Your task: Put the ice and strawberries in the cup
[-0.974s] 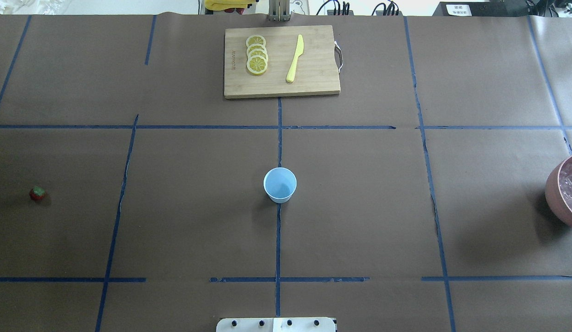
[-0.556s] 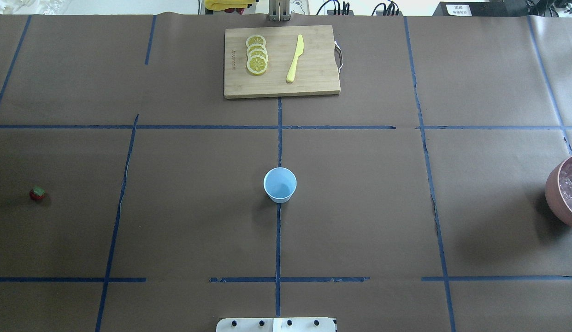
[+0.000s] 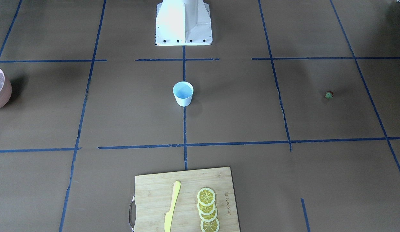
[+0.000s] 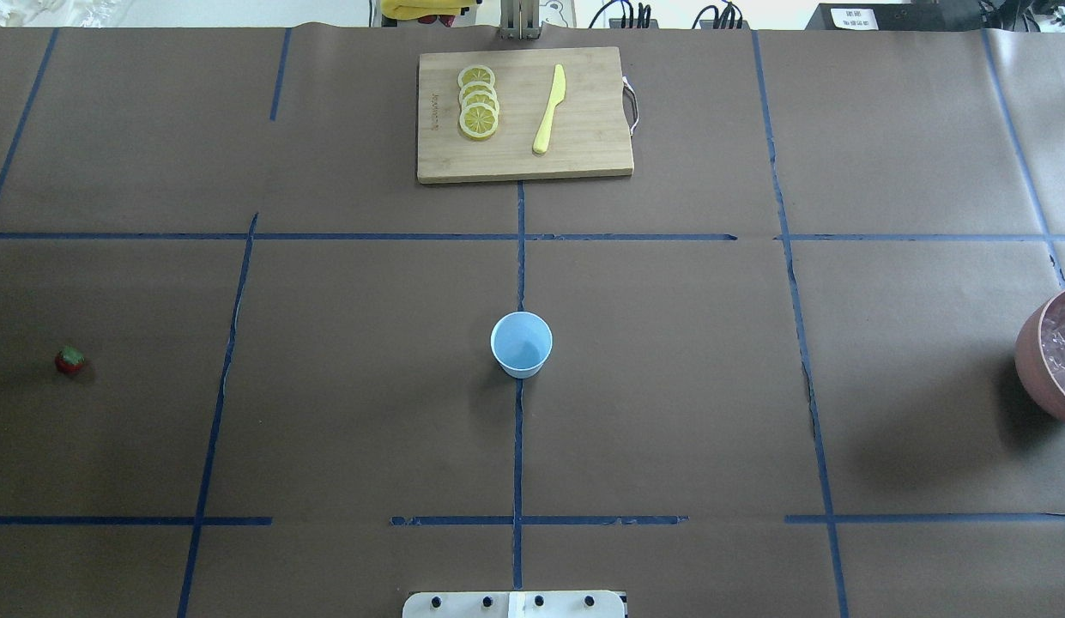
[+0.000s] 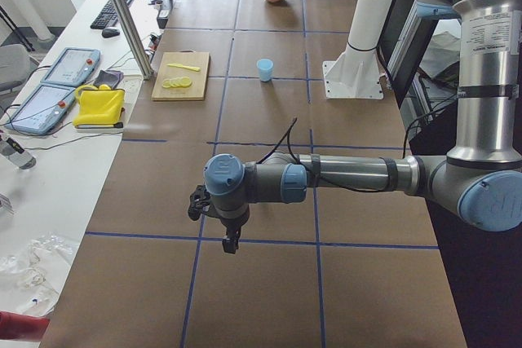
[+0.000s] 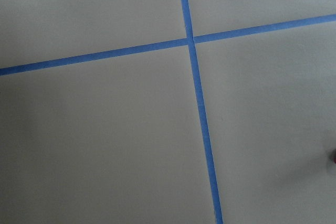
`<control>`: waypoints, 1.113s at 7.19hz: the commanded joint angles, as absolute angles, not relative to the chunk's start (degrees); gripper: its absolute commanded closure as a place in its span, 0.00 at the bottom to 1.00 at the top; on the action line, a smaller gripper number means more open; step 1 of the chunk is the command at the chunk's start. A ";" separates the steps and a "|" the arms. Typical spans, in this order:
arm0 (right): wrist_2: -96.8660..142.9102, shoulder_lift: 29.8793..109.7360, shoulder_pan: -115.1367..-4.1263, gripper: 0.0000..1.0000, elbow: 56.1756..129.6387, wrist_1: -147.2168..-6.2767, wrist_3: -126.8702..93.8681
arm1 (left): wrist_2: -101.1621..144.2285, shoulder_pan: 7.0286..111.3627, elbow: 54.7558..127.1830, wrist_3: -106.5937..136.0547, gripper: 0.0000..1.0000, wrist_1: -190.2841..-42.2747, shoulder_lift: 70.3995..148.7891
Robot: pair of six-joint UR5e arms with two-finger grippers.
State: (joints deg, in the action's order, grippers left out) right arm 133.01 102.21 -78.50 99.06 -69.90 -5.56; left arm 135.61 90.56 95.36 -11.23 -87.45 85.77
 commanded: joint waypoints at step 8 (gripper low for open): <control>128.85 103.89 -70.49 0.17 96.51 -66.44 -4.31 | 135.62 90.44 95.36 -11.25 0.00 -87.45 85.69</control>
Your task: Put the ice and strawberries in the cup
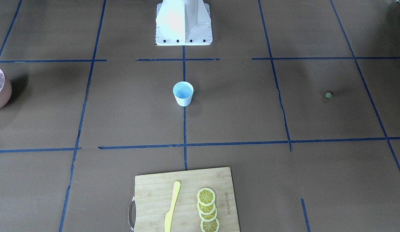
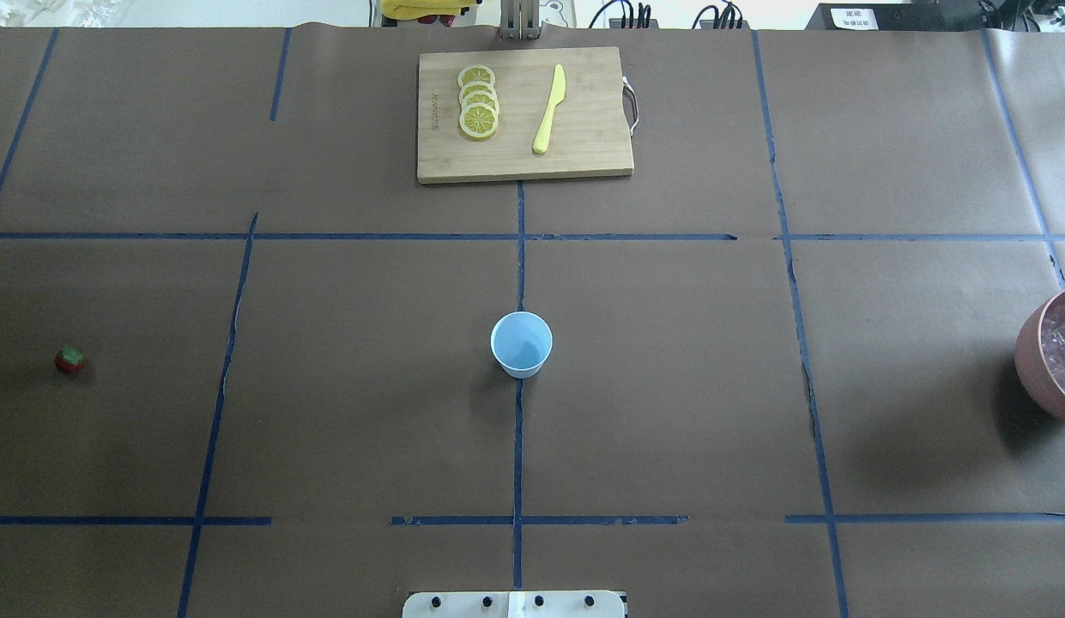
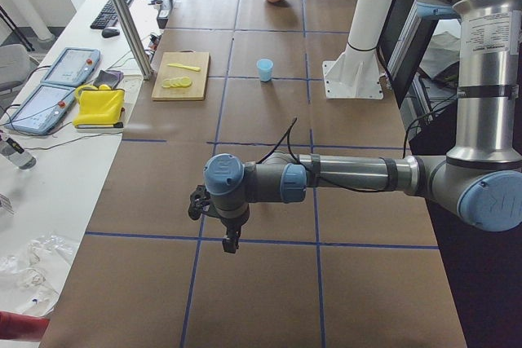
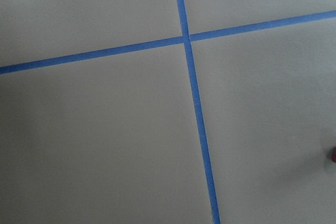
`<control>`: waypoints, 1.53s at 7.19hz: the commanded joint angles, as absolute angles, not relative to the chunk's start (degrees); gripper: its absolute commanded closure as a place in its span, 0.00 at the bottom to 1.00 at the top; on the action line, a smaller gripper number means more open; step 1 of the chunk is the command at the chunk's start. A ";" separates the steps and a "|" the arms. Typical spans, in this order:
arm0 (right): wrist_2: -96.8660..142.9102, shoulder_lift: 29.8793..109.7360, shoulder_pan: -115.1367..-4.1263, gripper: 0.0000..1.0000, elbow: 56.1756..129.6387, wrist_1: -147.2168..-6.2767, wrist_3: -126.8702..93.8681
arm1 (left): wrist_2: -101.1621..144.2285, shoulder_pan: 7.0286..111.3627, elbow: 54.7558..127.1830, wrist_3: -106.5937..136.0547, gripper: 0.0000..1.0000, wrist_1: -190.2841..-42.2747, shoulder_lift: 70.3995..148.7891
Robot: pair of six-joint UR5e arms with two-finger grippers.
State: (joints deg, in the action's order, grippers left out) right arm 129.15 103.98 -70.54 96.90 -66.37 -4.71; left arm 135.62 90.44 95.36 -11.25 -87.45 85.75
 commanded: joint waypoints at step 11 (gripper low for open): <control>129.11 92.74 -69.72 1.00 105.01 -76.28 -14.71 | 135.70 90.44 95.97 -11.34 0.00 -87.54 85.78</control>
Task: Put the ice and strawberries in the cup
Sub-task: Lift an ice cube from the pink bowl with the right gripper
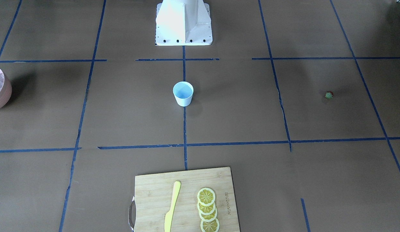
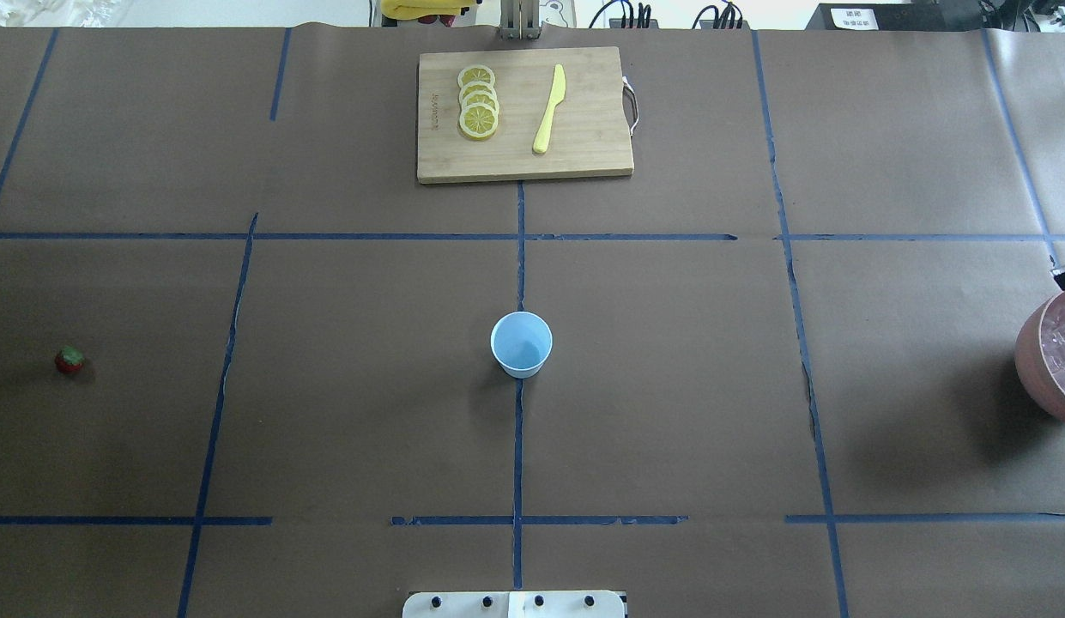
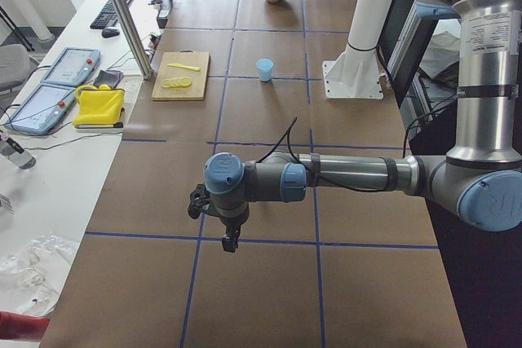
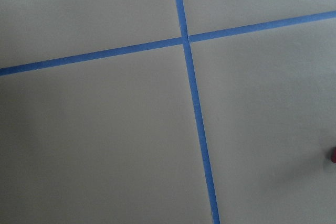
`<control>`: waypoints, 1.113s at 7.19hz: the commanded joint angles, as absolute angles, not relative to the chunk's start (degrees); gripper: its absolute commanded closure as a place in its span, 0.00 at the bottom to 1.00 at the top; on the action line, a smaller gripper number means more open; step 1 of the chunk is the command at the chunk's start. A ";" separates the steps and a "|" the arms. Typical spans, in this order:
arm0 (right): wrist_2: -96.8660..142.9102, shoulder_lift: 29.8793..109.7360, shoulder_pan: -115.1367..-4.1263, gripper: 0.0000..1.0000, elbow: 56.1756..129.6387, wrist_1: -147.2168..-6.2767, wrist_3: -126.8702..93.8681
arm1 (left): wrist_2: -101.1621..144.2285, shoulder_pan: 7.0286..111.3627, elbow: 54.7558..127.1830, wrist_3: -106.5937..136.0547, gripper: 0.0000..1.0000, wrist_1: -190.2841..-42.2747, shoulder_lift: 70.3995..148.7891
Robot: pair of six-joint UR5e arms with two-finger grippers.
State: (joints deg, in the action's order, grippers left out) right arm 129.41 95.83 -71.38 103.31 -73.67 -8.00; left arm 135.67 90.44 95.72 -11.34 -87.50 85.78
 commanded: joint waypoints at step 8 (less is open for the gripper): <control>107.18 60.00 -32.65 1.00 108.64 -95.57 -63.33 | 135.70 90.44 96.15 -11.34 0.00 -87.45 85.78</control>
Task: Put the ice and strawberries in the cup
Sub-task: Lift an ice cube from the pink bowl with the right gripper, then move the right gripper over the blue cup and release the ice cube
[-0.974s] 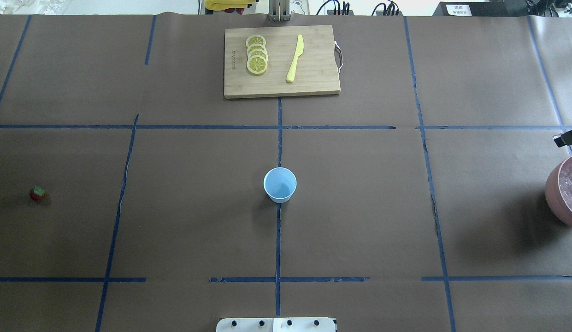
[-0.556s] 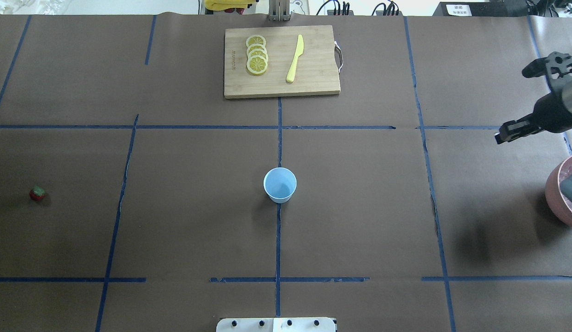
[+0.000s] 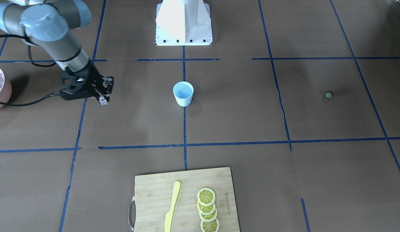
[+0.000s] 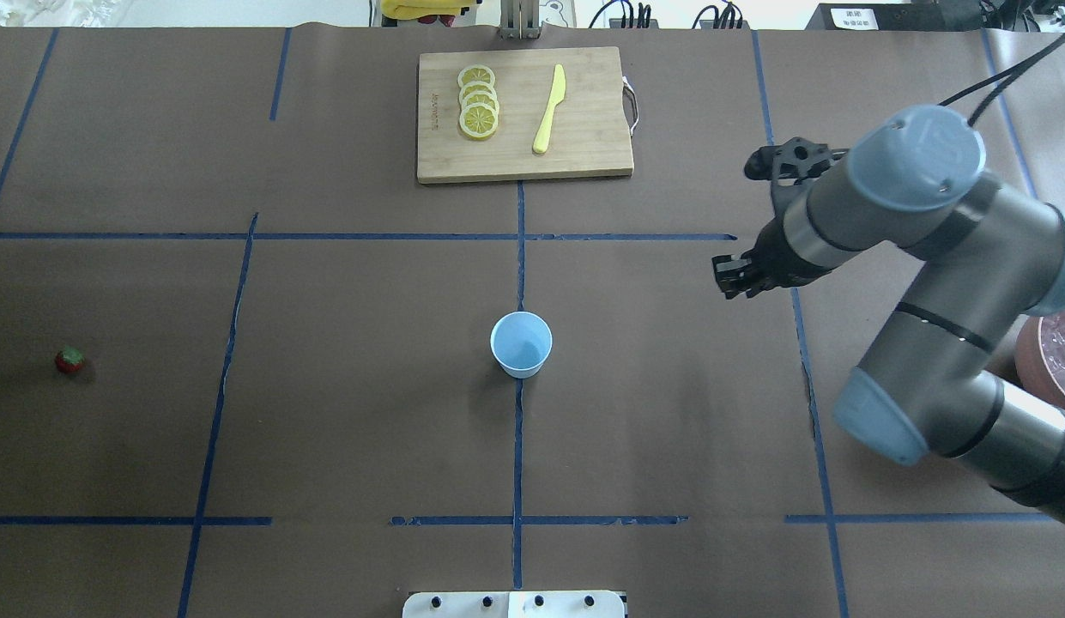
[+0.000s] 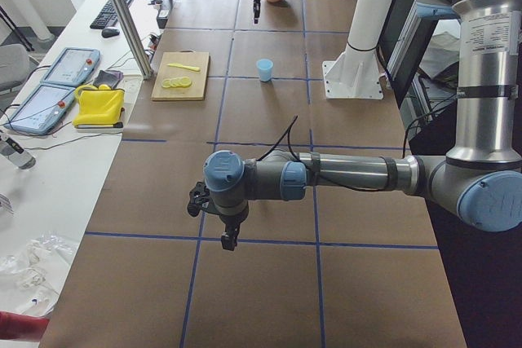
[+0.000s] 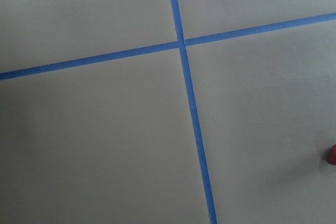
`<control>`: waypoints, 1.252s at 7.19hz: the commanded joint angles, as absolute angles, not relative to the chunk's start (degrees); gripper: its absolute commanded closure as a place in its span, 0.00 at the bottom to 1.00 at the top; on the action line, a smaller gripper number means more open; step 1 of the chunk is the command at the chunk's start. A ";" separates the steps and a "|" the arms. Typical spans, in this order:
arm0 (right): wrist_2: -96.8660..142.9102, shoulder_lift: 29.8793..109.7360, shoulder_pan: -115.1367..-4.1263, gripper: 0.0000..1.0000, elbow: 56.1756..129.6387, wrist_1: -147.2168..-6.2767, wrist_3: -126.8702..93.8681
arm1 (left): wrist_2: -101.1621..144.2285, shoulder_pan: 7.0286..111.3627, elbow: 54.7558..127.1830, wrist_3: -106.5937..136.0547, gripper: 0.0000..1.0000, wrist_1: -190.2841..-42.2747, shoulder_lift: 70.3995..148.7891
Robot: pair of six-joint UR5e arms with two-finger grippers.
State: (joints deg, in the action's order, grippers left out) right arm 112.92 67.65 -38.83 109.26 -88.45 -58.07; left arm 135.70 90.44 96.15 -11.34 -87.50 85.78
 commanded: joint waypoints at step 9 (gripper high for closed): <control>99.32 40.69 -25.14 0.02 93.25 -99.32 -77.25 | 135.79 90.35 96.15 -11.43 0.00 -87.45 85.78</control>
